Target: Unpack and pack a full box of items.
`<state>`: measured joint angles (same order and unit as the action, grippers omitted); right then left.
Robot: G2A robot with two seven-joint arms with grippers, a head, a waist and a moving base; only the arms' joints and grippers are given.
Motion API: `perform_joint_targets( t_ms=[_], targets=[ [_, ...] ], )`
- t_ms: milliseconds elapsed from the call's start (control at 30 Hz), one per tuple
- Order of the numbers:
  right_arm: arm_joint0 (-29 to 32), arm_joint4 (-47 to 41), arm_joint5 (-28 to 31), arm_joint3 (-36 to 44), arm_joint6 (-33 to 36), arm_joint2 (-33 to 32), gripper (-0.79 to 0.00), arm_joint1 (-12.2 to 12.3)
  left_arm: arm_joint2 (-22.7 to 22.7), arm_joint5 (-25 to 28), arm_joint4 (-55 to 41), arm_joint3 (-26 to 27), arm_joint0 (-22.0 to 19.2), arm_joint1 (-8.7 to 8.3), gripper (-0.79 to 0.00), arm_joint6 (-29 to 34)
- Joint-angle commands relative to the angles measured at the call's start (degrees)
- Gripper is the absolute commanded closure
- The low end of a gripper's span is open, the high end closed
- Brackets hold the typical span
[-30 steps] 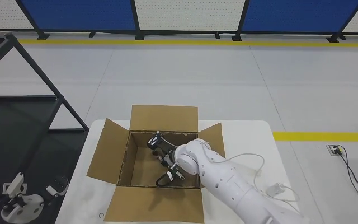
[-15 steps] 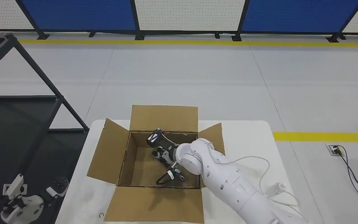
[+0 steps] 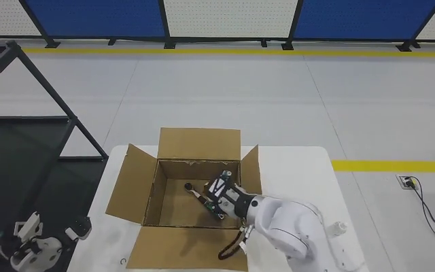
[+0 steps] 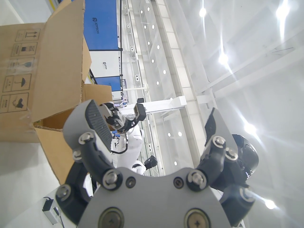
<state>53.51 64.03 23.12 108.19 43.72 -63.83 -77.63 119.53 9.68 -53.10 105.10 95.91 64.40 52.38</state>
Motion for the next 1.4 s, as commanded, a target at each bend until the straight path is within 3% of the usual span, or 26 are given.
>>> perform_joint_targets(
  t_ms=[0,167,267,400,567,967,1367],
  targets=[
    [6.6,0.2,1.1,6.9,-0.7,-5.1,-0.32,0.9,-0.2,-0.1,0.0,-0.1,-0.1,0.02,-0.785,-0.1],
    [19.5,-0.9,4.4,16.3,-5.5,-15.5,-0.388,2.6,-1.1,-0.5,0.6,-0.4,-0.6,0.05,-0.785,-0.4],
    [25.7,-1.6,5.8,19.3,-8.7,-20.9,-0.613,3.3,-1.7,-0.6,1.3,0.1,-0.6,0.06,-0.785,-0.5],
    [32.3,-3.9,8.6,20.7,-10.3,-27.3,-0.785,4.0,-2.3,-0.9,2.2,0.7,-0.7,0.07,-0.785,-0.7],
    [37.8,-6.9,6.5,20.8,-5.6,-33.6,-0.785,4.7,-2.5,-1.2,3.4,0.8,-0.8,0.03,-0.785,-1.1],
    [37.8,-6.9,6.5,20.8,-5.6,-33.6,-0.785,4.7,-4.0,-0.8,4.9,4.0,-0.2,0.1,-0.785,-0.3],
    [35.6,-6.8,8.0,6.1,-3.6,-35.0,-0.785,5.9,-3.5,-0.3,4.0,2.3,0.6,0.23,-0.785,-0.7]
  ],
)
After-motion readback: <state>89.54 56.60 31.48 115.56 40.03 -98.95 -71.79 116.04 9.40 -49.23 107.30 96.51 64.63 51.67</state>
